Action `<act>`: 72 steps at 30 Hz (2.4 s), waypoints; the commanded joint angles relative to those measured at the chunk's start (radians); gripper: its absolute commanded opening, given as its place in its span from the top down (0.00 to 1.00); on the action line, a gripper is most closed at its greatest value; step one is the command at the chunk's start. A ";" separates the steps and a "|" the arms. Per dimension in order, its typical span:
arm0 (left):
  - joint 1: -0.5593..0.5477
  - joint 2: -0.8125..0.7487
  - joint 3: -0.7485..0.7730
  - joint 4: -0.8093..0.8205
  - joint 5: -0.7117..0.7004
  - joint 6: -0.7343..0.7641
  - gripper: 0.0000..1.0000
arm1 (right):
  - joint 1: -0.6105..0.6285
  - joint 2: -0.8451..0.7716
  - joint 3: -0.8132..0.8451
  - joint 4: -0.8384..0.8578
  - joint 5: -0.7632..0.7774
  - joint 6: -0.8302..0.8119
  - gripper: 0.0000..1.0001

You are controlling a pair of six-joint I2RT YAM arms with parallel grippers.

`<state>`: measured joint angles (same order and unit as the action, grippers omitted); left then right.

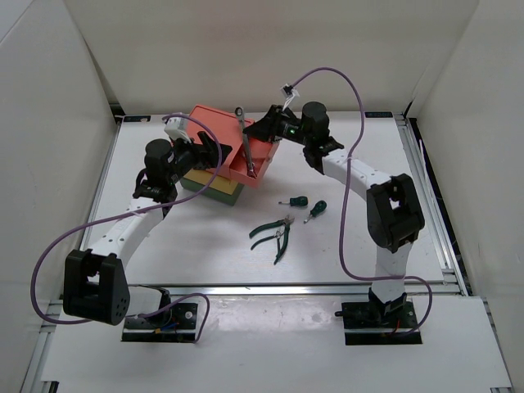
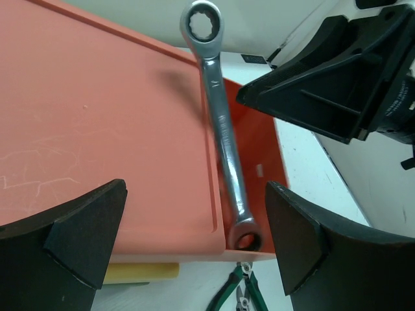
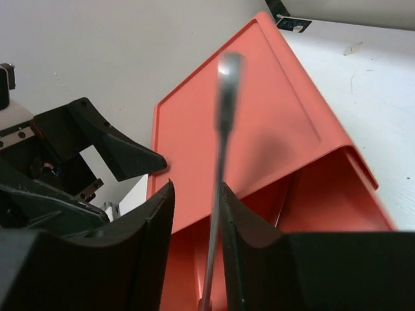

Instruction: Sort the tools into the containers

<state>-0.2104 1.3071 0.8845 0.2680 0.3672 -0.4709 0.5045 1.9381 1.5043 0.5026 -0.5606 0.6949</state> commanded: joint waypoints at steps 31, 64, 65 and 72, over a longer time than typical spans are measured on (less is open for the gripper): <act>0.009 0.012 -0.005 -0.136 -0.005 -0.005 0.01 | -0.210 -0.067 0.146 -0.414 0.239 -0.296 0.36; 0.011 0.021 -0.001 -0.135 -0.005 -0.003 0.01 | -0.296 0.123 0.128 -0.093 -0.217 0.017 0.43; 0.009 0.021 -0.001 -0.136 -0.005 -0.003 0.01 | -0.297 0.130 0.134 -0.090 -0.231 0.023 0.44; 0.009 0.018 -0.001 -0.139 -0.011 -0.002 0.01 | -0.293 0.173 0.143 -0.039 -0.271 0.084 0.50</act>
<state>-0.2054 1.3060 0.8856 0.2619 0.3653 -0.4709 0.2161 2.1033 1.6218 0.3943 -0.7879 0.7414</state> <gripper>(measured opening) 0.990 0.511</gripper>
